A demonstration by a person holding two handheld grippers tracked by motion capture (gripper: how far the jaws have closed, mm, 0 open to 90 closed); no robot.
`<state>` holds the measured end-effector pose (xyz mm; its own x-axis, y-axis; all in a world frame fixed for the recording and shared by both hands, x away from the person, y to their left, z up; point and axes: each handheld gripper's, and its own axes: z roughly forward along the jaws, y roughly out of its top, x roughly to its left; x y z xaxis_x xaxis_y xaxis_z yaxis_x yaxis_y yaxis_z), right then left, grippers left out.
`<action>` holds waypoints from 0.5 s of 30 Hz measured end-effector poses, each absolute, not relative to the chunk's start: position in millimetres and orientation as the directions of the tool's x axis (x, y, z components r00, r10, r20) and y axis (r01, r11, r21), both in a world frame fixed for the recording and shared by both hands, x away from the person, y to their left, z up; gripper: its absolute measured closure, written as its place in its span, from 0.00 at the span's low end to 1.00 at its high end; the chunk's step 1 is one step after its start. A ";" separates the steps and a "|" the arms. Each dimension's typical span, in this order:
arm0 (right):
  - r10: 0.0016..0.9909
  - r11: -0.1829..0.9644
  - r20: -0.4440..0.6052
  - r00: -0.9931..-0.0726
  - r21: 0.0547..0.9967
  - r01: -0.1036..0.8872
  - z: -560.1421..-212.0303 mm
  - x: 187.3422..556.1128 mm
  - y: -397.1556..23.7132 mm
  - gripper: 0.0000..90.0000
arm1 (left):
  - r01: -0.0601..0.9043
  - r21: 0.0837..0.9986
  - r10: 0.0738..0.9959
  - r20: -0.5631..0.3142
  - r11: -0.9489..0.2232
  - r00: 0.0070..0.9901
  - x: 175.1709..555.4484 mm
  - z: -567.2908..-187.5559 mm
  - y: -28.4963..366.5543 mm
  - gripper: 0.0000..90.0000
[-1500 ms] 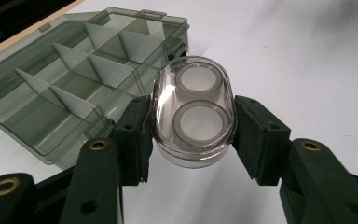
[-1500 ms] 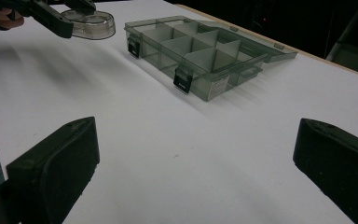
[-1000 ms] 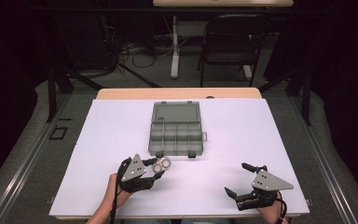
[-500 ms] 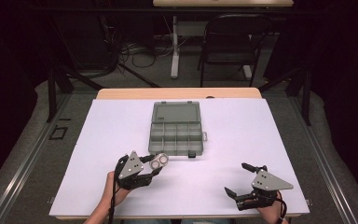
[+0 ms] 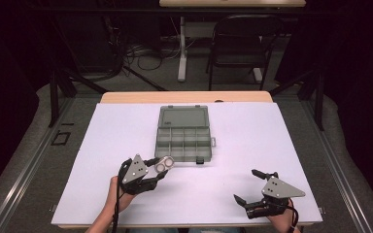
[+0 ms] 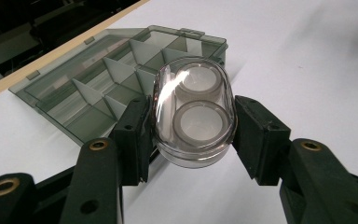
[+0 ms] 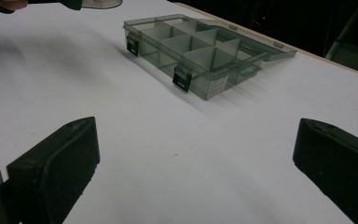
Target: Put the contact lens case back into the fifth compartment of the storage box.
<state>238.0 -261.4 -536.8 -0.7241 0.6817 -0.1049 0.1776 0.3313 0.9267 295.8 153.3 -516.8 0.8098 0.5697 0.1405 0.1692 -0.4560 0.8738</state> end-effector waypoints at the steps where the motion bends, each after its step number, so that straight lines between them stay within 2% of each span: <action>1: 0.682 0.332 -0.106 -0.724 0.926 0.178 -536.9 238.2 -261.4 0.00 | 0.171 0.874 0.574 0.141 -0.455 0.807 296.8 -516.6 153.4 0.55; 15: 0.681 0.328 -0.100 -0.725 0.927 0.180 -537.7 239.1 -260.5 0.00 | 0.170 0.884 0.594 0.141 -0.436 0.792 302.5 -511.9 154.9 0.55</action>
<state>239.1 -260.5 -537.7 -0.7255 0.6809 -0.1002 0.1800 0.3282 0.9273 302.5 154.9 -511.9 0.7917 0.5944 0.1410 0.1696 -0.4356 0.8840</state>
